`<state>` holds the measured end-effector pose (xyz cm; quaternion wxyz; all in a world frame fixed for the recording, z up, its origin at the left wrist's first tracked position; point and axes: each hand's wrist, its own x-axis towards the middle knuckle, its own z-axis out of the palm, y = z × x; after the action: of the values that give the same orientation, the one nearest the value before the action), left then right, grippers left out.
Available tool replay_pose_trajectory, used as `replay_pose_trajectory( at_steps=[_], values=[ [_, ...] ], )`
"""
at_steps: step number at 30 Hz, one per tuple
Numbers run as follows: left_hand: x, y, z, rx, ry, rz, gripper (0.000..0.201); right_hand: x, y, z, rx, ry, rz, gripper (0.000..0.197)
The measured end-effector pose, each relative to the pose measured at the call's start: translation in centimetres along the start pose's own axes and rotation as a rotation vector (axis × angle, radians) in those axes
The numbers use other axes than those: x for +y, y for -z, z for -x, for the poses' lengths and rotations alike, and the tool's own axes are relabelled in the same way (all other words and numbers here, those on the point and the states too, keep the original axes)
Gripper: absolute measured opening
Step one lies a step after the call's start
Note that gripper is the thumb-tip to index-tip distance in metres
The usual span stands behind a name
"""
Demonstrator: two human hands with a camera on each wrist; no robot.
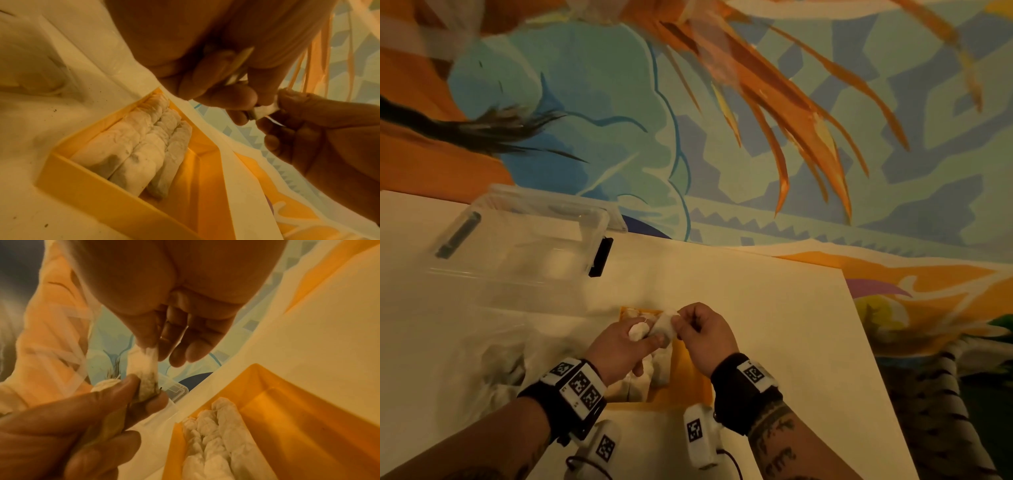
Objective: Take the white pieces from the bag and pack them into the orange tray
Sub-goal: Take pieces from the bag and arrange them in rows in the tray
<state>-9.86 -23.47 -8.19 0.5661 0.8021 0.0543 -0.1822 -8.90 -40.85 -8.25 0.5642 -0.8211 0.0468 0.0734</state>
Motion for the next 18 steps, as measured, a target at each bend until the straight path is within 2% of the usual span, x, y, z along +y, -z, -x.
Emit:
replay_pose_trajectory(
  at_steps=[2, 7, 10, 12, 15, 18],
  values=[
    [-0.2, 0.2, -0.1, -0.018, -0.015, -0.016, 0.007, 0.0, 0.1, 0.0, 0.009, 0.021, 0.019, 0.007],
    [-0.2, 0.2, -0.1, -0.053, -0.050, -0.110, 0.022, 0.0, 0.3, 0.1, -0.001, 0.072, 0.054, 0.011],
    [-0.4, 0.0, -0.4, -0.022, -0.049, -0.053, 0.021, 0.7, 0.0, 0.2, -0.059, 0.007, 0.011, 0.023],
    [-0.8, -0.1, -0.6, -0.012, -0.019, -0.016, 0.008, 1.0, -0.4, 0.5, -0.104, -0.008, 0.098, 0.007],
    [-1.8, 0.0, -1.3, -0.003, 0.018, -0.117, 0.010, 2.0, -1.0, 0.3, -0.037, -0.088, 0.196, 0.022],
    [-3.4, 1.4, -2.4, 0.114, 0.069, -0.310, 0.011, 3.4, -1.3, 0.1, -0.073, -0.214, 0.347, 0.016]
  ],
)
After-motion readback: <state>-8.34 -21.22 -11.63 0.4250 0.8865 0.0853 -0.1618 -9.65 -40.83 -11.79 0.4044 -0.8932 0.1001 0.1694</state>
